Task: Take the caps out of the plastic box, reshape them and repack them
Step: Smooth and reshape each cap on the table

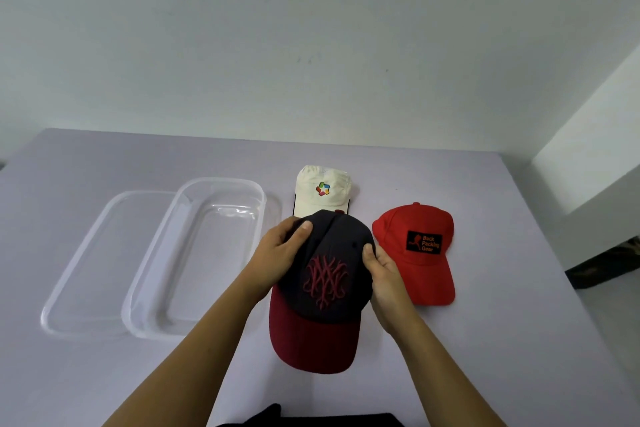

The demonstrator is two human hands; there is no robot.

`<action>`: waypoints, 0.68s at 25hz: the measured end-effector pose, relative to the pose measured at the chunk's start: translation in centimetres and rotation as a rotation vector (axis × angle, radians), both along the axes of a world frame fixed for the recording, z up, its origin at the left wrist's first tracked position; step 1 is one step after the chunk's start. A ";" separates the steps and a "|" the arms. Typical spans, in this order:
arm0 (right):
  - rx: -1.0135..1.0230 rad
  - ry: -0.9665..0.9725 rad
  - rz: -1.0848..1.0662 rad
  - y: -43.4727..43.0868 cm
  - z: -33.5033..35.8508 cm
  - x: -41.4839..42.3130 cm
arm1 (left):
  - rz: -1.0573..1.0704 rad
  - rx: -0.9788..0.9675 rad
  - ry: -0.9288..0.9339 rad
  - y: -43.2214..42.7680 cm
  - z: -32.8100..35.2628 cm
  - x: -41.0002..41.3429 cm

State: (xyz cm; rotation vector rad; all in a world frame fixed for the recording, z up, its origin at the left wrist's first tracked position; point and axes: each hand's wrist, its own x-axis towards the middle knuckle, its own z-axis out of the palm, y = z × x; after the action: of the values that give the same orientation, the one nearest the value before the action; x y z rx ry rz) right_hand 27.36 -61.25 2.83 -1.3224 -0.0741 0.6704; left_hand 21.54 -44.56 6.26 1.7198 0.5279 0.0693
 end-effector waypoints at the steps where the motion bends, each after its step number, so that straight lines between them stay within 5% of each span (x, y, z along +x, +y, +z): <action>1: -0.007 0.005 -0.004 0.1 0.1 0.0 | 0.017 0.010 0.029 0.2 0.1 0.3; 7: -0.056 0.005 0.031 -0.2 0.6 0.5 | 0.098 -0.048 -0.017 -0.5 0.7 0.5; 11: -0.146 -0.036 0.202 -0.3 1.6 0.9 | 0.095 0.140 -0.118 -1.2 0.8 0.5; 17: -0.118 -0.072 0.006 -0.5 3.0 1.3 | -0.014 0.053 -0.135 -0.7 1.1 0.0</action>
State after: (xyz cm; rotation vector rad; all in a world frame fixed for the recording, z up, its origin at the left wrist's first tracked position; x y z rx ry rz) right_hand 28.68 -61.72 5.82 -1.4602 -0.0980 0.6396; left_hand 21.58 -45.23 7.33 1.7557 0.4175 0.1899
